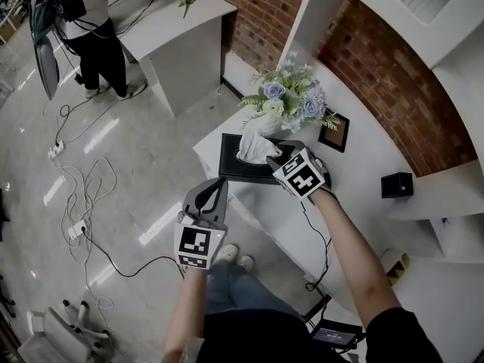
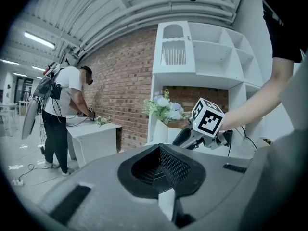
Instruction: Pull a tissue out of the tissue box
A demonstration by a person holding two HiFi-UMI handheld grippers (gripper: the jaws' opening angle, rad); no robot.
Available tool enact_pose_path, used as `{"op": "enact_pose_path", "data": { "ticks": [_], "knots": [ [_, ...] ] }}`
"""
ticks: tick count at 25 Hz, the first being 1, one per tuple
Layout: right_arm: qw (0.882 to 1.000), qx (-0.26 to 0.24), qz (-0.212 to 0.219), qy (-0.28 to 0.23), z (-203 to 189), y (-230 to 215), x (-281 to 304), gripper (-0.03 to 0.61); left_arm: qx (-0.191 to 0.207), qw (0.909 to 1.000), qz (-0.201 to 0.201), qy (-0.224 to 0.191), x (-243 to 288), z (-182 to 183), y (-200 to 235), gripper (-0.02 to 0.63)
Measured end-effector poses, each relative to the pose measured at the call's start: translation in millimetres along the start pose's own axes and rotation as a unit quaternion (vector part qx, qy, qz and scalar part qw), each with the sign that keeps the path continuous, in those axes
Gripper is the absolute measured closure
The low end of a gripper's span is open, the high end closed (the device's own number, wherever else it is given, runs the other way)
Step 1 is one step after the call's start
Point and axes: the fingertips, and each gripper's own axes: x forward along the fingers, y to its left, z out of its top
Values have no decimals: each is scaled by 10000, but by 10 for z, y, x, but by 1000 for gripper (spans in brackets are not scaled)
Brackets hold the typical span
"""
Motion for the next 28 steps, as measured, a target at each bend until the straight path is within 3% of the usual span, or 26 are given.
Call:
{"op": "enact_pose_path", "data": {
  "ticks": [3, 6, 28],
  "knots": [
    [9997, -218, -114, 14, 27, -5, 11, 468, 5, 10000, 81, 14, -50, -15, 34, 606],
    [9982, -554, -245, 45, 57, 30, 2, 576, -10, 9999, 152, 14, -85, -28, 72, 606],
    [9896, -585, -976, -881, 473, -43, -621, 578, 26, 10000, -38, -65, -70, 61, -60, 607]
  ]
}}
